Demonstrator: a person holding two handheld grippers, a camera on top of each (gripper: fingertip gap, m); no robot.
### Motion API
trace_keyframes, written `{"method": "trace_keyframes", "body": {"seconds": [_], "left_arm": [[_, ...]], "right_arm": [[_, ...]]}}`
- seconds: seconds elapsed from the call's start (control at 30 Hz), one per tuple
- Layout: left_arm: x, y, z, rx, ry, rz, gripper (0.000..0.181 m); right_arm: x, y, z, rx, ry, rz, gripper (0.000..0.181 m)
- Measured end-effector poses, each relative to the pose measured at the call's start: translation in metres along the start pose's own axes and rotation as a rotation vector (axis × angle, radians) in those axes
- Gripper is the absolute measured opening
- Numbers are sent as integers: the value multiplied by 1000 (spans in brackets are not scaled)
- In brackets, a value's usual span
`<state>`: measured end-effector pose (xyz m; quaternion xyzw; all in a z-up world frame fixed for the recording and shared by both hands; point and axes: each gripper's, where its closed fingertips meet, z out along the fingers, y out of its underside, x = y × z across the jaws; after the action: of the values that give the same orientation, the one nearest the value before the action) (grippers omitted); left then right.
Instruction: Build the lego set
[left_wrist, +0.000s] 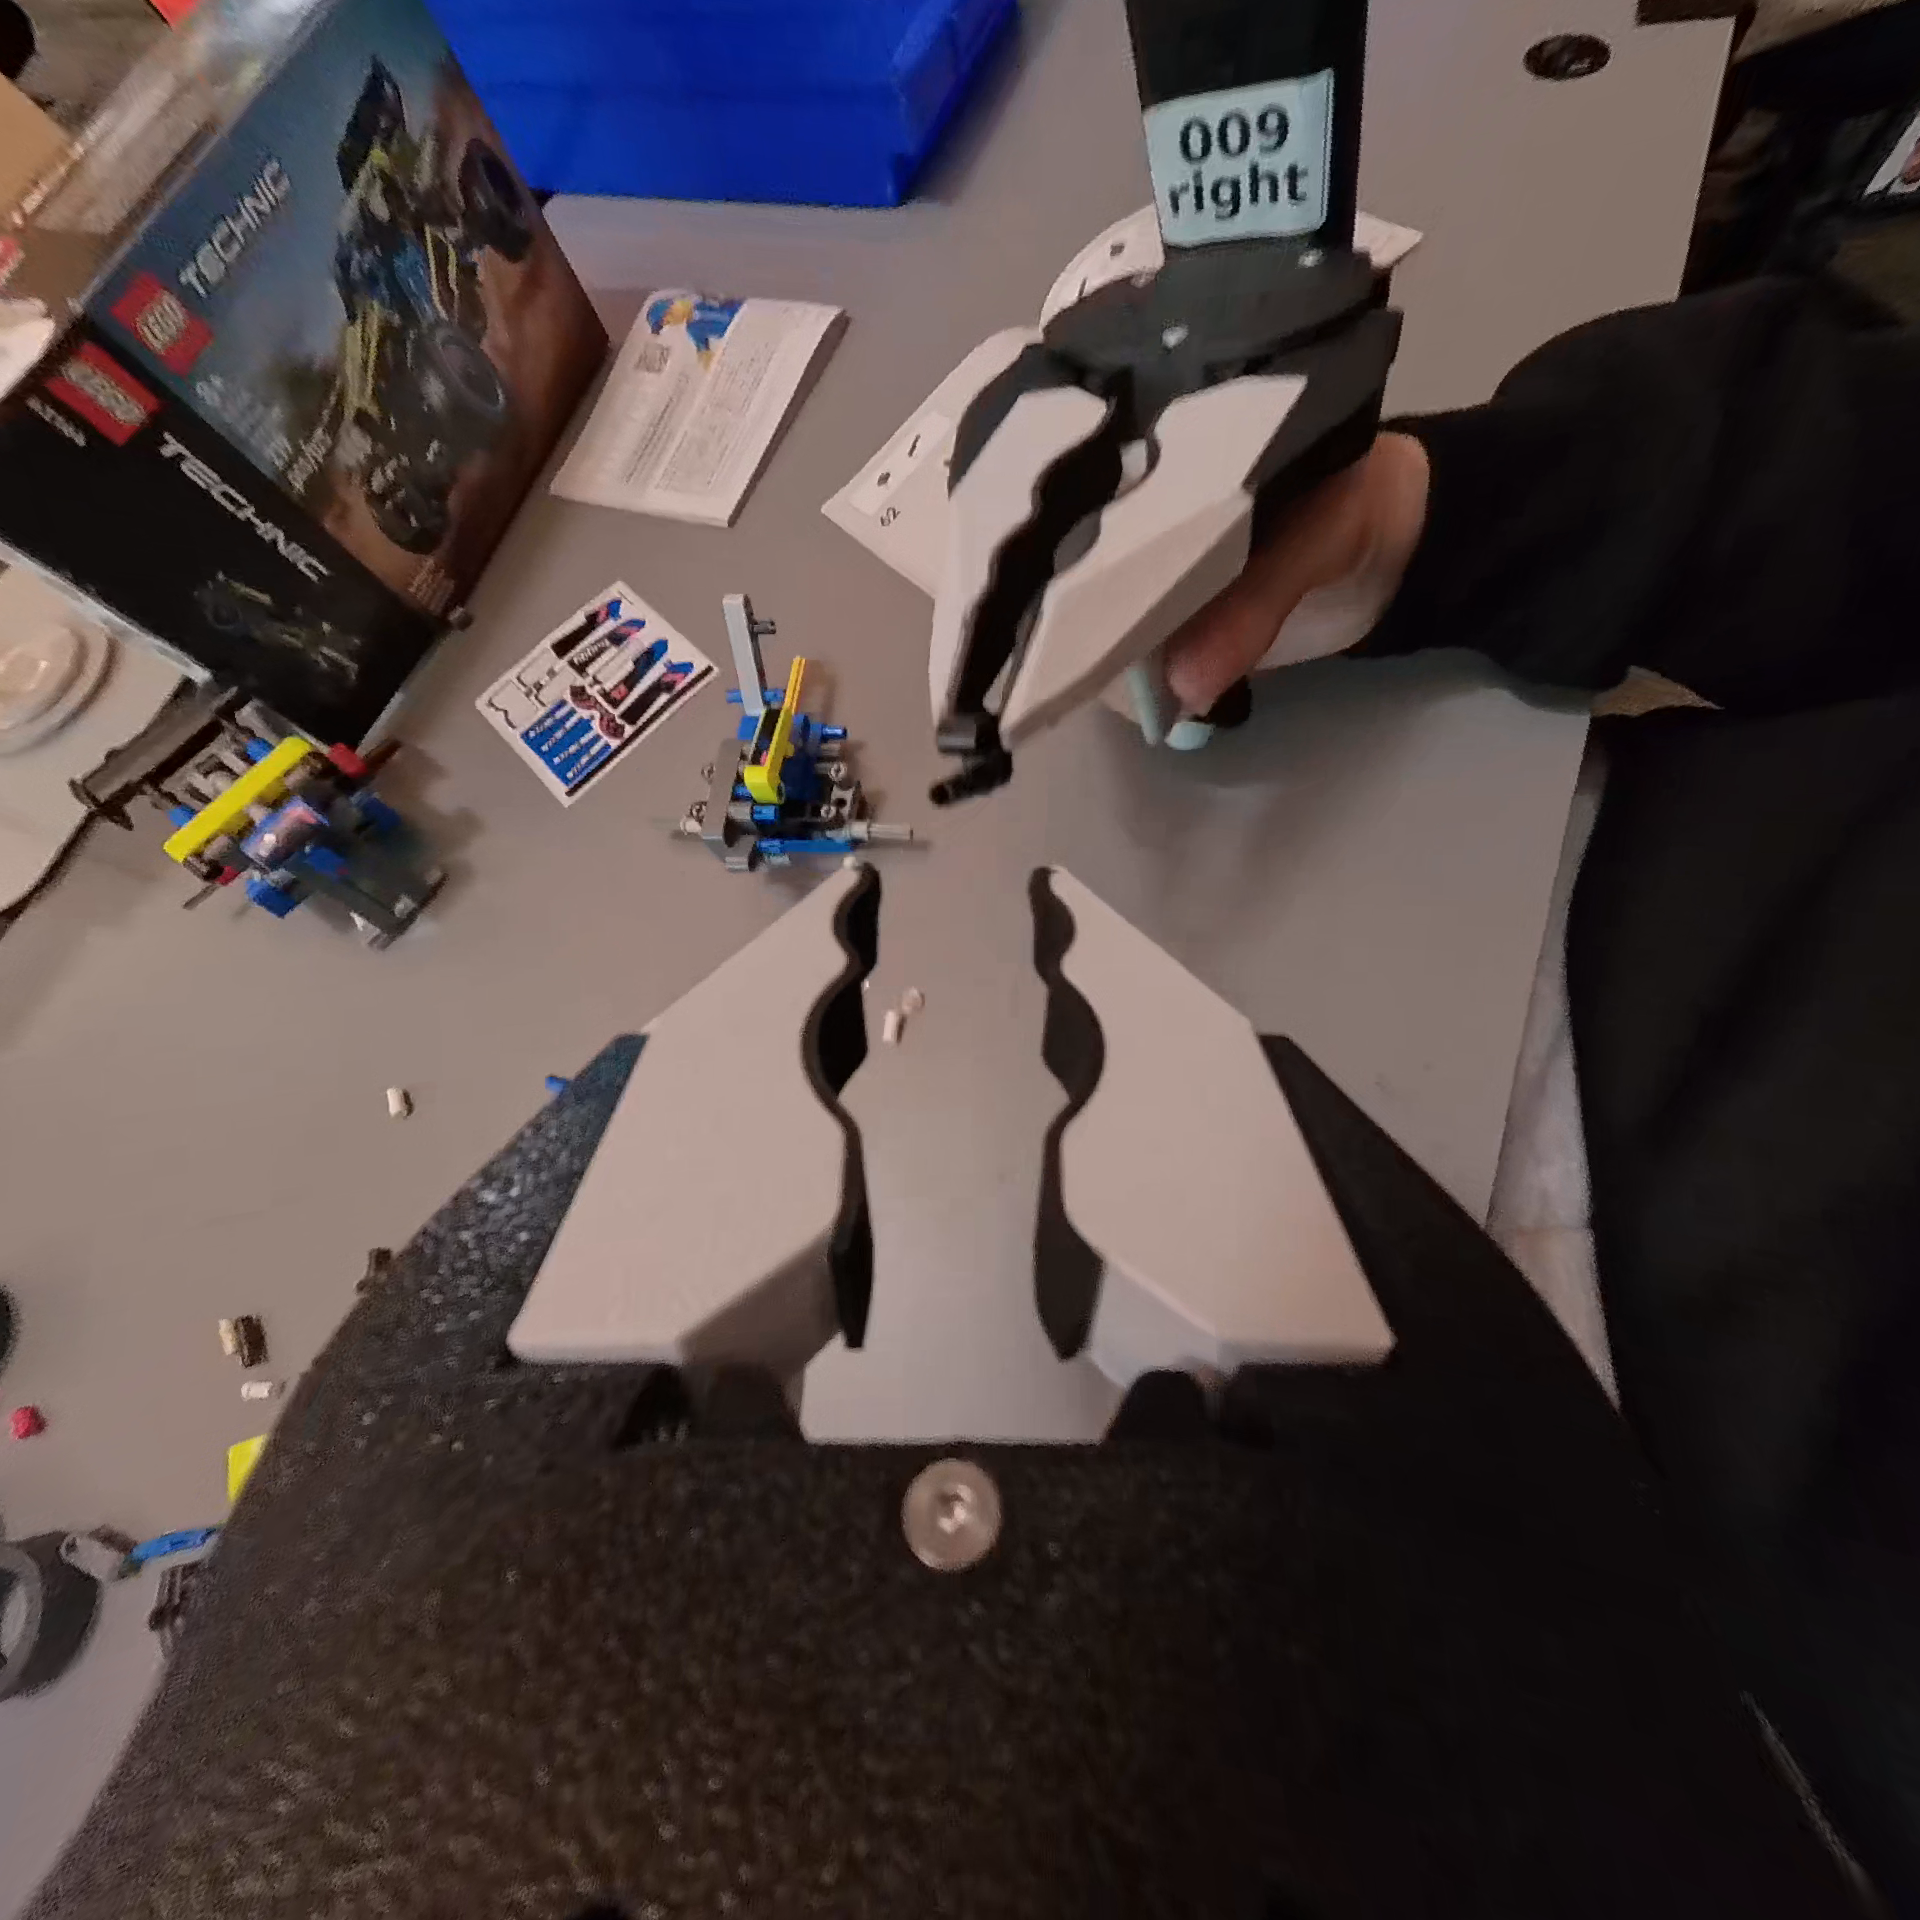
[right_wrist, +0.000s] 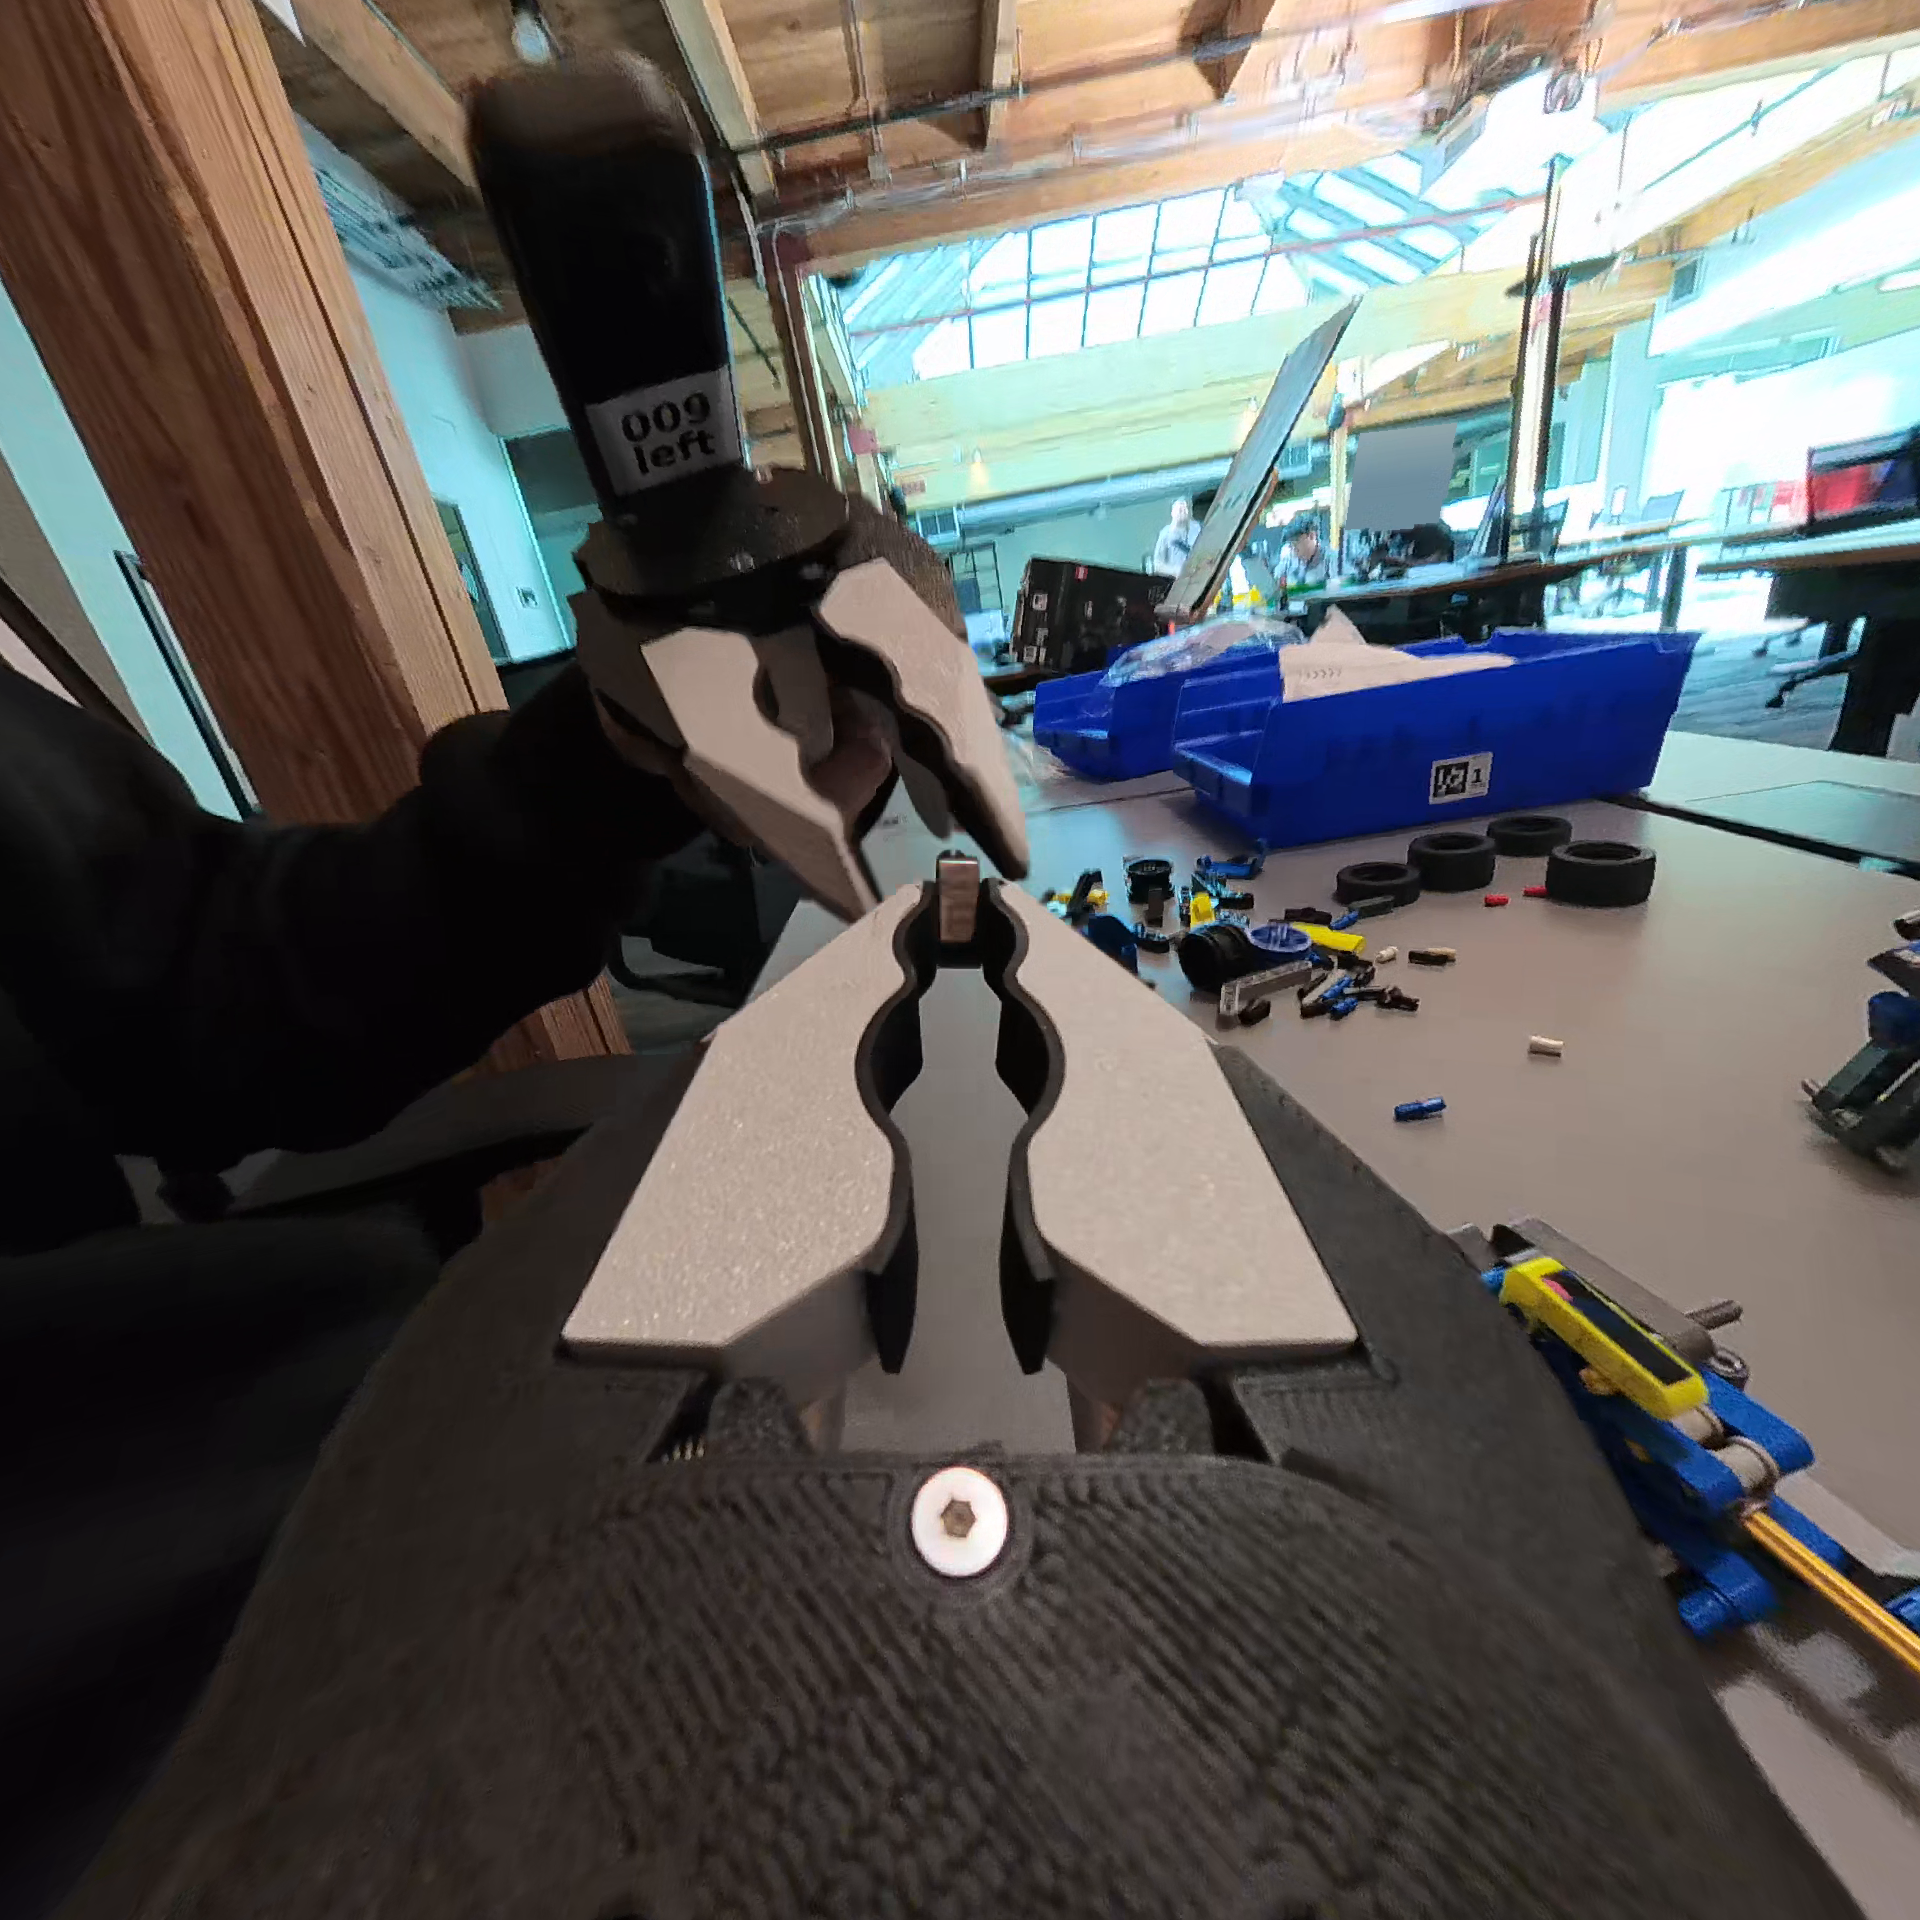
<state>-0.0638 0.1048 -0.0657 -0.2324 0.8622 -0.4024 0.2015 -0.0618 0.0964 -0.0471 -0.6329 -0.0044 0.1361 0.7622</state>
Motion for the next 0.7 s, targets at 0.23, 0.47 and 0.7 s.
{"method": "trace_keyframes", "body": {"seconds": [0.23, 0.47, 0.7], "left_arm": [[2, -6, -2, 12, -7, 14, 19], [3, -13, -4, 25, 17, 6, 16], [5, -6, 2, 4, 27, 15, 0]], "right_arm": [[4, -6, -7, 47, -8, 34, 6], [-1, -1, -4, 15, -39, 41, 6], [-4, 3, -3, -3, -58, 41, 6]]}}
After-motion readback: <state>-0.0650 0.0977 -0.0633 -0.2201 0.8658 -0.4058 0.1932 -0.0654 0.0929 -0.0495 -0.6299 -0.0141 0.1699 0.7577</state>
